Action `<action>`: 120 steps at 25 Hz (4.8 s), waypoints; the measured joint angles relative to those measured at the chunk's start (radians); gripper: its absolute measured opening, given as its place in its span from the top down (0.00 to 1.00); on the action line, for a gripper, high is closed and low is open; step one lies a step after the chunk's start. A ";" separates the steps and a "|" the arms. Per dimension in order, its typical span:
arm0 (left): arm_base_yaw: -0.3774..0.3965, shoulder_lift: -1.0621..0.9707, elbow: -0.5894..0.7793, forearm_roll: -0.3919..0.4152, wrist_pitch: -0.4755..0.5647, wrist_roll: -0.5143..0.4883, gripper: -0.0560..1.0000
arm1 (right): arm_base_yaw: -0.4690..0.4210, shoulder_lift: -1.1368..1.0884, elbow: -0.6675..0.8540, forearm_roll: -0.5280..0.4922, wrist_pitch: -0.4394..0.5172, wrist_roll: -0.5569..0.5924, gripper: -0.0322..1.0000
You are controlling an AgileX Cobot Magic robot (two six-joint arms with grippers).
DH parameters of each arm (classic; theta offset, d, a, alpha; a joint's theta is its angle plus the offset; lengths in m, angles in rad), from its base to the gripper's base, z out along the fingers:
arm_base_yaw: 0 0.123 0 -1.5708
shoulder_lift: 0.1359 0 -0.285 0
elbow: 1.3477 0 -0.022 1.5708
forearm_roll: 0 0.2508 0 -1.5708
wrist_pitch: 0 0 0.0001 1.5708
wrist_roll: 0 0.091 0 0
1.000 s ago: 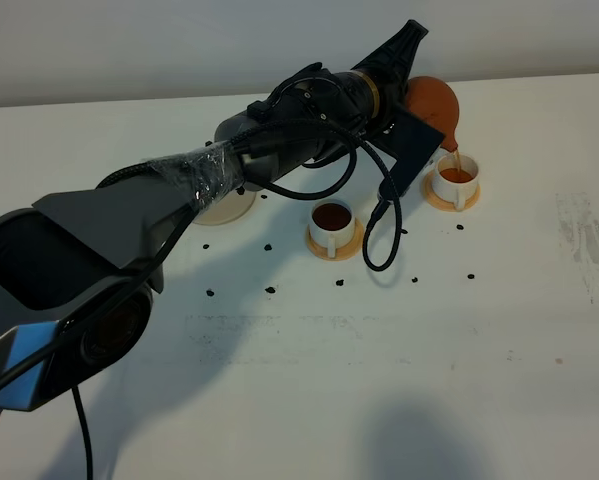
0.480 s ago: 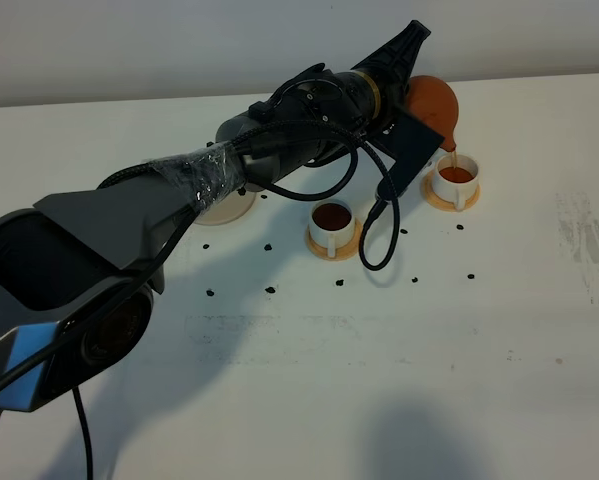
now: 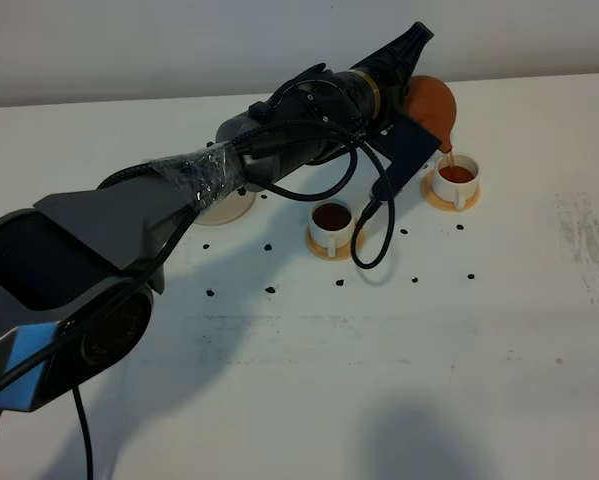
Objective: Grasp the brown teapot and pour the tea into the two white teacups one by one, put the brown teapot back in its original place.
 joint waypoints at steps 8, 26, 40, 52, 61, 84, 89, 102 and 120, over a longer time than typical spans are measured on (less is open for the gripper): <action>0.000 0.000 0.000 0.002 -0.004 0.047 0.85 | 0.000 0.000 0.000 0.000 0.000 0.000 0.47; 0.000 0.000 0.000 0.040 -0.007 0.036 0.85 | 0.000 0.000 0.000 0.000 0.000 0.000 0.47; 0.000 0.000 0.000 0.059 -0.020 0.011 0.85 | 0.000 0.000 0.000 0.000 0.000 0.000 0.47; -0.005 0.000 0.000 -0.042 0.044 -0.047 0.85 | 0.000 0.000 0.000 0.000 0.000 0.000 0.47; -0.005 -0.040 0.000 -0.170 0.129 -0.163 0.85 | 0.000 0.000 0.000 0.000 0.000 0.000 0.47; -0.003 -0.166 -0.004 -0.605 0.577 -0.473 0.85 | 0.000 0.000 0.000 0.000 0.000 0.000 0.47; -0.003 -0.168 -0.005 -0.668 0.645 -0.576 0.85 | 0.000 0.000 0.000 0.000 0.000 0.000 0.47; -0.007 -0.169 0.028 -0.699 0.685 -0.823 0.85 | 0.000 0.000 0.000 0.000 0.000 0.000 0.47; -0.015 -0.142 0.136 -0.708 0.575 -0.882 0.85 | 0.000 0.000 0.000 0.000 0.000 0.000 0.47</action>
